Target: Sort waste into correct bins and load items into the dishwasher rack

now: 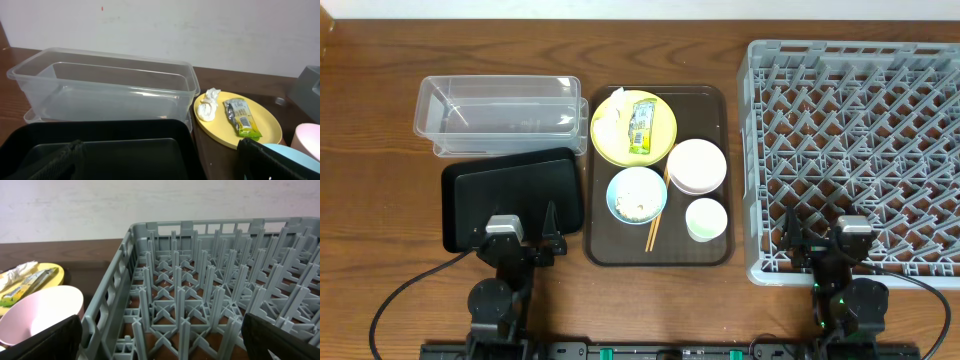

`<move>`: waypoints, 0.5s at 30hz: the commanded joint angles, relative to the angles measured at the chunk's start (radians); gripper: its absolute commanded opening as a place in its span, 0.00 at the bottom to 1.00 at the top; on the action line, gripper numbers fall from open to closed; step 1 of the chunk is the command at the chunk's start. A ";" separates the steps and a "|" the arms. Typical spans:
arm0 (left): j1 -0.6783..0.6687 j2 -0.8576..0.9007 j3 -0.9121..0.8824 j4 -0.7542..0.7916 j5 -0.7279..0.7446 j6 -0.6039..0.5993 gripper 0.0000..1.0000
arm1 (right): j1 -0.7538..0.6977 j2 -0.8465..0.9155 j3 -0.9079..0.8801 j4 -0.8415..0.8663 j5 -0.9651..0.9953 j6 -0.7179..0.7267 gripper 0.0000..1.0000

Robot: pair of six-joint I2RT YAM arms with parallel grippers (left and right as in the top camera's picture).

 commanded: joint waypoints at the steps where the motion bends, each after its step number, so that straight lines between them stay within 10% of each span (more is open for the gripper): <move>1: 0.006 -0.006 -0.031 -0.014 -0.005 0.013 0.98 | -0.012 0.000 -0.001 -0.005 -0.002 -0.008 0.99; 15: 0.006 0.118 0.121 -0.100 0.024 -0.014 0.98 | -0.012 0.011 0.070 -0.083 -0.043 0.084 0.99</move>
